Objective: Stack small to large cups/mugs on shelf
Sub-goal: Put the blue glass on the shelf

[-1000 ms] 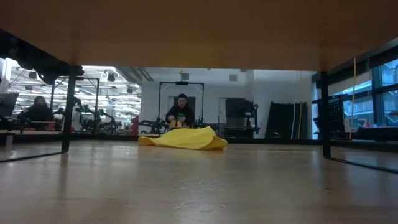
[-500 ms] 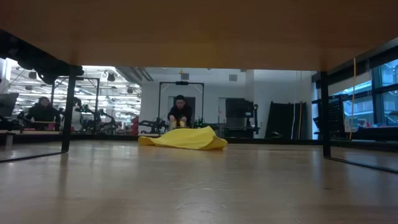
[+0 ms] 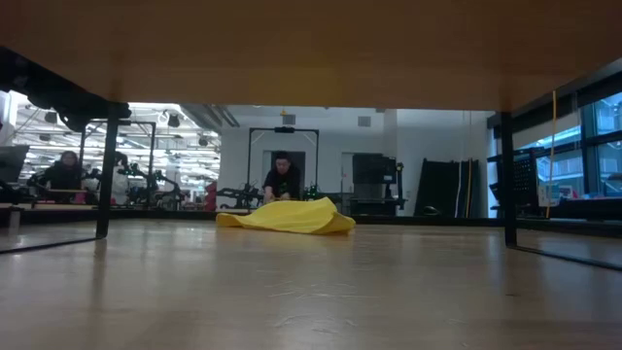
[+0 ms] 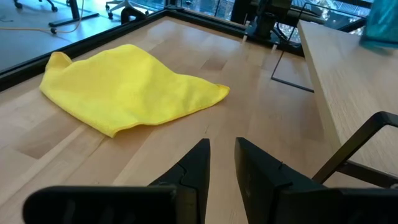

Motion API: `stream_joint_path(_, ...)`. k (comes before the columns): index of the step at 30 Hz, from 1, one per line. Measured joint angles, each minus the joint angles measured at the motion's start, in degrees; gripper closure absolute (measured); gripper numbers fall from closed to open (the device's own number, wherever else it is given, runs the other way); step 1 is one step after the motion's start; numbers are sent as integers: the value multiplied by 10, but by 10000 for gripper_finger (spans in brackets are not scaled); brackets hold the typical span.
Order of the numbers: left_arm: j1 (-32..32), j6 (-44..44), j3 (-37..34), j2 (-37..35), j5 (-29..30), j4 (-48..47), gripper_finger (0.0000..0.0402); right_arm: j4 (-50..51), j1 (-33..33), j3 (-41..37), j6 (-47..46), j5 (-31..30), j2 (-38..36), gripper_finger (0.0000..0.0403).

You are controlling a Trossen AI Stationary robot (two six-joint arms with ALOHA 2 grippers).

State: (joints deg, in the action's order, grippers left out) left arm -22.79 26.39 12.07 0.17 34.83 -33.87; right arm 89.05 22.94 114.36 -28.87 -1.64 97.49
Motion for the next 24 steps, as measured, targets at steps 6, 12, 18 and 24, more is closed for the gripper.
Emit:
stream_joint_path(6, 0, 0, 0, 0, 0, 0, 333, 9, -4, -3, 20, -19, -4, 360)
stream_joint_path(12, 0, 0, 0, 0, 0, 0, 333, 14, -8, -4, 6, -71, -33, 355)
stream_joint_path(18, 0, 0, 0, 0, 0, 0, 333, 10, -10, 3, 19, -54, -34, 369)
stream_joint_path(24, 0, 0, 0, 0, 0, 0, 333, 8, -14, 15, 9, -43, -35, 370)
